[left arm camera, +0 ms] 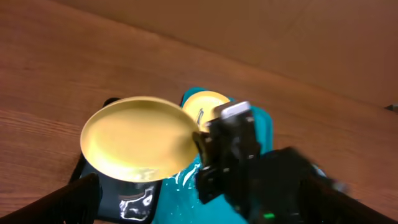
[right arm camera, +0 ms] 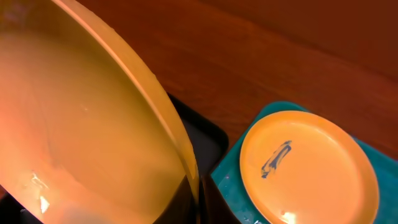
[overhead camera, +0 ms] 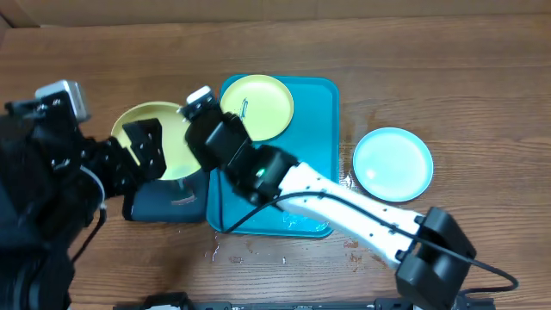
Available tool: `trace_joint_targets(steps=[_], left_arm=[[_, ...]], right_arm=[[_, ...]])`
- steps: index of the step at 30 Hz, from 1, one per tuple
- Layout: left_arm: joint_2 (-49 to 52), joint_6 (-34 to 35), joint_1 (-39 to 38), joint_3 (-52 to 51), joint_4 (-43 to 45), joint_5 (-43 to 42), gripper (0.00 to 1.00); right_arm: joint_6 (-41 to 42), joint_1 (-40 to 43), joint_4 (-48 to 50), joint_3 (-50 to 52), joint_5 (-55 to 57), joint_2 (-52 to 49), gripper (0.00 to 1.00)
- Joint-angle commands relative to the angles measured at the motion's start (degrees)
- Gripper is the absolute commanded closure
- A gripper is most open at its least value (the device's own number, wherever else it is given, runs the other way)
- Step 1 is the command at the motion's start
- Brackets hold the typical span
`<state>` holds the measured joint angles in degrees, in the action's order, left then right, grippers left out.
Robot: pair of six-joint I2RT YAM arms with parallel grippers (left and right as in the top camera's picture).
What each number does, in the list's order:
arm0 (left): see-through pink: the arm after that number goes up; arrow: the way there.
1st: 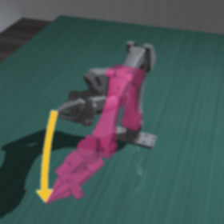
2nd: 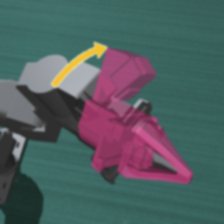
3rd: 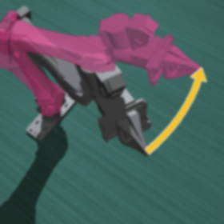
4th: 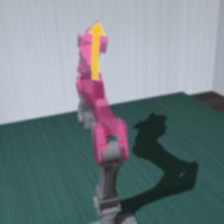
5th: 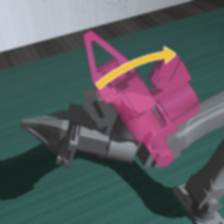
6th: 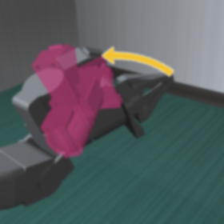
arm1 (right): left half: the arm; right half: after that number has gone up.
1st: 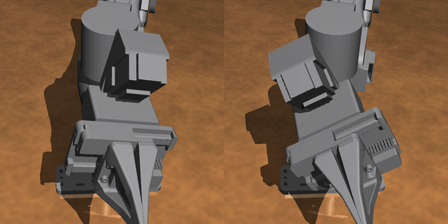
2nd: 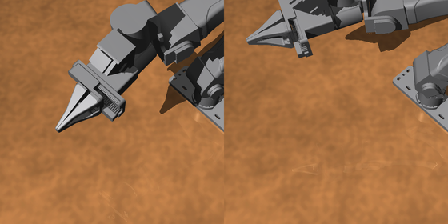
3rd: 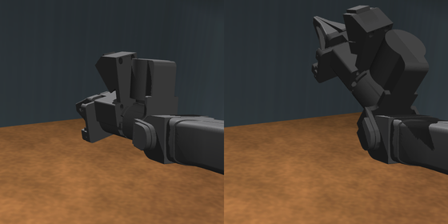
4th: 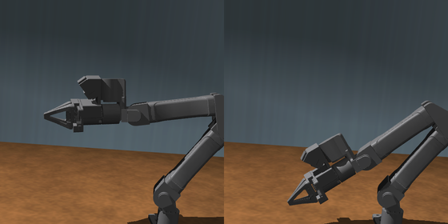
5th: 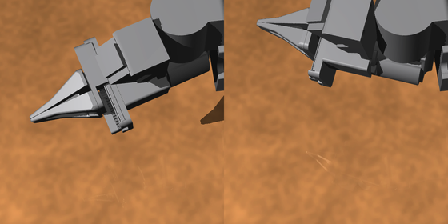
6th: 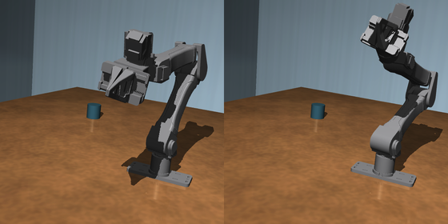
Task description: Clean dirty plates on tray and stack at the side
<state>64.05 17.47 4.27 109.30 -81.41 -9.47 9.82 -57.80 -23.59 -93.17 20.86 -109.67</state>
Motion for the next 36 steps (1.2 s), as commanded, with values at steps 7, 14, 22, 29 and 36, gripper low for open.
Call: trace_joint_targets(steps=[7,14,22,29,36], left_arm=[[-2.2,-0.6,0.2,0.6,-1.2,-0.9,0.00],[-2.0,-0.6,0.2,0.6,-1.2,-0.8,0.00],[-1.8,-0.6,0.2,0.6,-1.1,-0.9,0.00],[-1.8,-0.6,0.2,0.6,-1.1,-0.9,0.00],[-1.8,-0.6,0.2,0.6,-1.1,-0.9,0.00]], right_arm=[[-10.4,-9.6,3.7,-0.8,24.7,0.0,0.96],[-11.7,-14.8,3.8,-0.8,37.8,0.0,0.96],[-11.9,-16.6,3.8,-0.8,42.6,0.0,0.96],[-11.9,-16.8,4.3,-0.8,42.6,0.0,0.96],[-11.8,-16.8,4.3,-0.8,42.6,0.0,0.96]])
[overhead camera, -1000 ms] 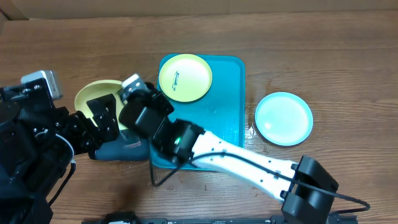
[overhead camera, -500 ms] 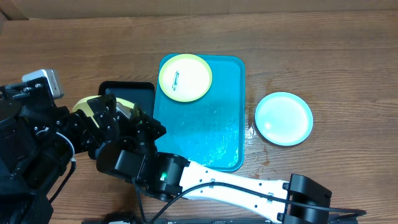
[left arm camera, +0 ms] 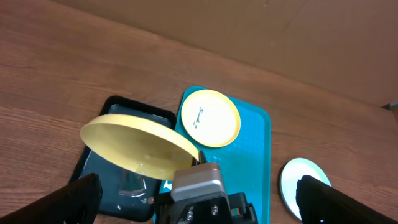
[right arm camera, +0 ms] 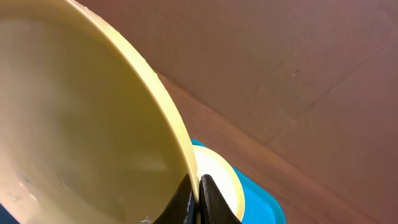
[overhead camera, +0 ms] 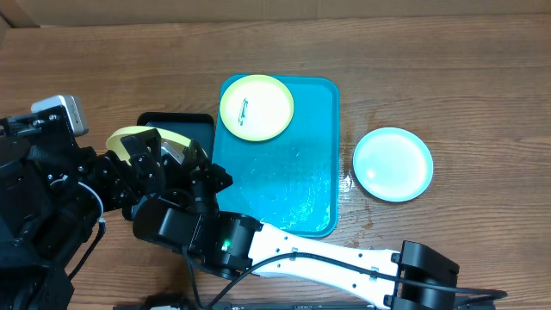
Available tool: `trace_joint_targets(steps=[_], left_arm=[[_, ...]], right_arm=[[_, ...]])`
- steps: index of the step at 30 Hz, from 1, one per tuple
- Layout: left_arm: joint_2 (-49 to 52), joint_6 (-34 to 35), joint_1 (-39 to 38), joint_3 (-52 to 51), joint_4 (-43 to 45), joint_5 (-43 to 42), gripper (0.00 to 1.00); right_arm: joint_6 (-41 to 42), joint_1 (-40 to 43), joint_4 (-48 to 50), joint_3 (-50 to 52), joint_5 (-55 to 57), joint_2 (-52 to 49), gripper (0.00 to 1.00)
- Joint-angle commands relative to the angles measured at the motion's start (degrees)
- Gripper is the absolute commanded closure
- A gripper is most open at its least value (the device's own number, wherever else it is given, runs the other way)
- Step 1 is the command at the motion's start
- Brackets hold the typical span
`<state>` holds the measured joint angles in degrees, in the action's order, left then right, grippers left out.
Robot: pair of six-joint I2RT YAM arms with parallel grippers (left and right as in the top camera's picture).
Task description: Clean dirty plates on tray and stack at the side
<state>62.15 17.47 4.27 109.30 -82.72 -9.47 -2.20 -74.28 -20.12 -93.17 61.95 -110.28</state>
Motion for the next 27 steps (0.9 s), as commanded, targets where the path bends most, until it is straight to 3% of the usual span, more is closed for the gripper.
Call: trace_joint_targets(steps=[1,5,9,14,21,24,27], left_arm=[[0.1,-0.6,0.2,0.6,0.2,-0.9,0.00],[0.1,-0.6,0.2,0.6,0.2,-0.9,0.00],[0.1,-0.6,0.2,0.6,0.2,-0.8,0.00],[0.1,-0.6,0.2,0.6,0.2,-0.8,0.00],[0.1,-0.6,0.2,0.6,0.2,-0.9,0.00],[0.1,-0.6,0.2,0.6,0.2,-0.8,0.00],[0.1,-0.6,0.2,0.6,0.2,-0.8,0.00]], right_arm=[[0.2,-0.3,0.8,-0.8,1.5,0.7,0.96],[1.5,0.0,0.7,-0.8,1.4,0.6,0.96],[15.8,4.1,-3.6,-0.8,-2.1,0.7,0.96],[33.5,14.6,-12.7,-0.8,-29.7,2.1,0.96],[37.0,40.2,-17.2,-0.8,-83.2,9.6,0.96],[36.9,51.0,-24.3,-0.8,-86.2,13.0,0.96],[35.9,63.9,-37.8,-0.8,-82.9,15.2,0.96]])
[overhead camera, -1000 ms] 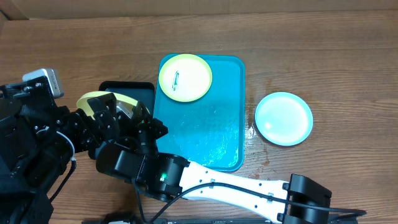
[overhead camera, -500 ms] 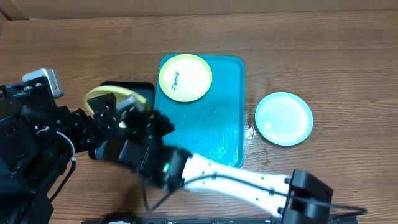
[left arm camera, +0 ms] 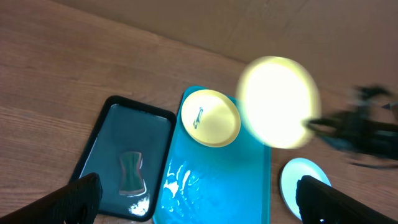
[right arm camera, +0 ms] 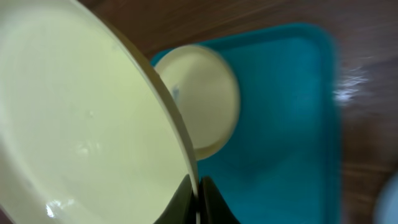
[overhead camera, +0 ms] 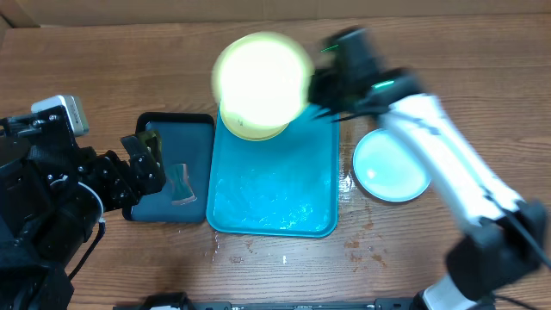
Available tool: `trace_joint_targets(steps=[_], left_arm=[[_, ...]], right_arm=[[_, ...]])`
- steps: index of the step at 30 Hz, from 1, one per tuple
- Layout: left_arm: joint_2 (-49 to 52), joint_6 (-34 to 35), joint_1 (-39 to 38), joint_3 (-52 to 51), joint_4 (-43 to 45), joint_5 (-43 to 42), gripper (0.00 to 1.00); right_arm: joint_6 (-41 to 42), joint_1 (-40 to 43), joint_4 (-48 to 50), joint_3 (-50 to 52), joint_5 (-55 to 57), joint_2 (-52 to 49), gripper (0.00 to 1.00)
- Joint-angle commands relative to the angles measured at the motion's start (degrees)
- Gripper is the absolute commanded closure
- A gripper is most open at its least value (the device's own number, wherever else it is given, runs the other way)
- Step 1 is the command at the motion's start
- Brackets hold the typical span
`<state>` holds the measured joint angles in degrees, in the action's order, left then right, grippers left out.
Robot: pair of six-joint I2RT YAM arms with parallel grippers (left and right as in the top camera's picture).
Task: Clean dirty plates on tray and stack at the side
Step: 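Move the yellow plate right and stack it on the white plate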
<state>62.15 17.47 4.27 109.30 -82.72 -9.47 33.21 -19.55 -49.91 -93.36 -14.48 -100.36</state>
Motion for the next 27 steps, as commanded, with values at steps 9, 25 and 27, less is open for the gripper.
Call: trace_joint_targets(steps=[9,25,27], left_arm=[[0.1,-0.6,0.2,0.6,0.2,-0.9,0.00],[0.1,-0.6,0.2,0.6,0.2,-0.8,0.00],[0.1,-0.6,0.2,0.6,0.2,-0.9,0.00]], right_arm=[[-2.2,26.1,-28.6,8.8,14.8,4.8,0.96],[-10.7,23.8,-23.5,14.2,10.0,5.9,0.61],[-16.9,21.4,-23.9,9.5,5.2,6.4,0.61]])
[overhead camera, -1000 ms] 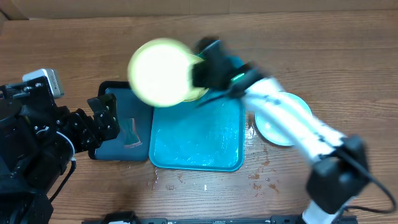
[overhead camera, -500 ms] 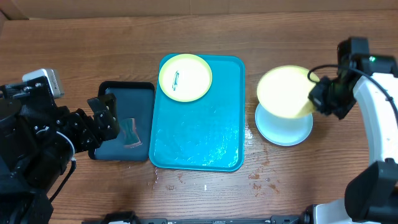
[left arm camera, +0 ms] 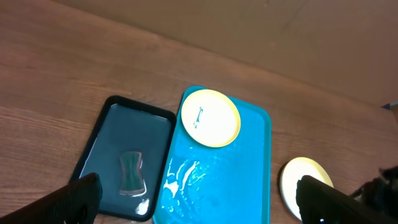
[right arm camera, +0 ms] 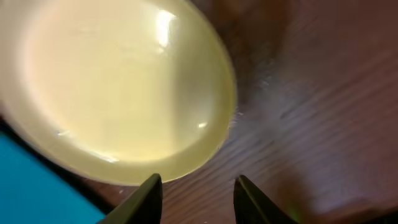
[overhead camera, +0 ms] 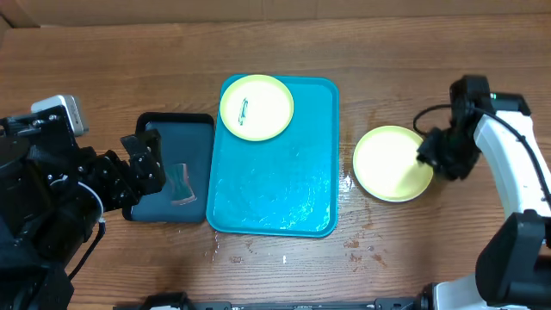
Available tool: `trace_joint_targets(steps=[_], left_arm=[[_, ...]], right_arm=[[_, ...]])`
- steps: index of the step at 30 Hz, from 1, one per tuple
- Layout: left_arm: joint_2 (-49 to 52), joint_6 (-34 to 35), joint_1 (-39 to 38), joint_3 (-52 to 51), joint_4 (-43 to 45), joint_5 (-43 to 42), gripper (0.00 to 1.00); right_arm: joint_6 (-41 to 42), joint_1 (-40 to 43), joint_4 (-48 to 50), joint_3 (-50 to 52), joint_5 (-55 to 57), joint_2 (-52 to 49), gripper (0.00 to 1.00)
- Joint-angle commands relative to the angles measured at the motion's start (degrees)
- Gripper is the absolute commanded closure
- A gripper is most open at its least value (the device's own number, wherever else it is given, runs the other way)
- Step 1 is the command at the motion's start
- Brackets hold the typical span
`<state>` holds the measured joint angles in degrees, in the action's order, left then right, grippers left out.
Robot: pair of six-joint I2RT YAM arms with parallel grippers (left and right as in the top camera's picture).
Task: Clean dirty plates on tray and stack at the side
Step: 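Move the yellow plate right and stack it on the white plate, then grasp the rim of the last yellow plate on the blue tray with right gripper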
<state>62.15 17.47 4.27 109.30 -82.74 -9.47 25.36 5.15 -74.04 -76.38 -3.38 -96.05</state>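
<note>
A yellow plate with a dark smear lies at the far end of the teal tray; the left wrist view shows this plate too. A clean yellow plate rests on the table right of the tray, and whatever it covers is hidden. My right gripper is open at that plate's right rim, and its wrist view has the plate just beyond the empty gripper. My left gripper hangs open and empty over the black tray.
A dark green sponge lies in the black tray with some foam near it. Water glistens on the teal tray's near half. Small wet spots mark the wood between the tray and the right-hand plate. A cardboard wall runs along the far edge.
The clean yellow plate was in the air over the tray's far end, in my right gripper. Now it lies flat right of the tray, over the light blue plate, and the gripper is open.
My right gripper first held the yellow plate tilted over the black tray beside my open left gripper, and still did at the second moment. Then it held the plate over the tray's far end. Now the plate sits on the blue plate at the right, let go.
</note>
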Motion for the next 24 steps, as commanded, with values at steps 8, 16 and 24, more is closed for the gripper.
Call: trace_joint_targets(steps=[8,16,24], left_arm=[[0.1,-0.6,0.2,0.6,0.2,-0.9,0.00],[0.1,-0.6,0.2,0.6,0.2,-0.9,0.00],[0.1,-0.6,0.2,0.6,0.2,-0.9,0.00]], right_arm=[[-13.5,-18.4,16.3,-18.6,-13.4,2.1,0.56],[-13.5,-30.8,38.6,-16.8,0.0,-8.3,0.46],[-15.6,-32.3,50.4,-16.8,3.7,-25.3,0.27]])
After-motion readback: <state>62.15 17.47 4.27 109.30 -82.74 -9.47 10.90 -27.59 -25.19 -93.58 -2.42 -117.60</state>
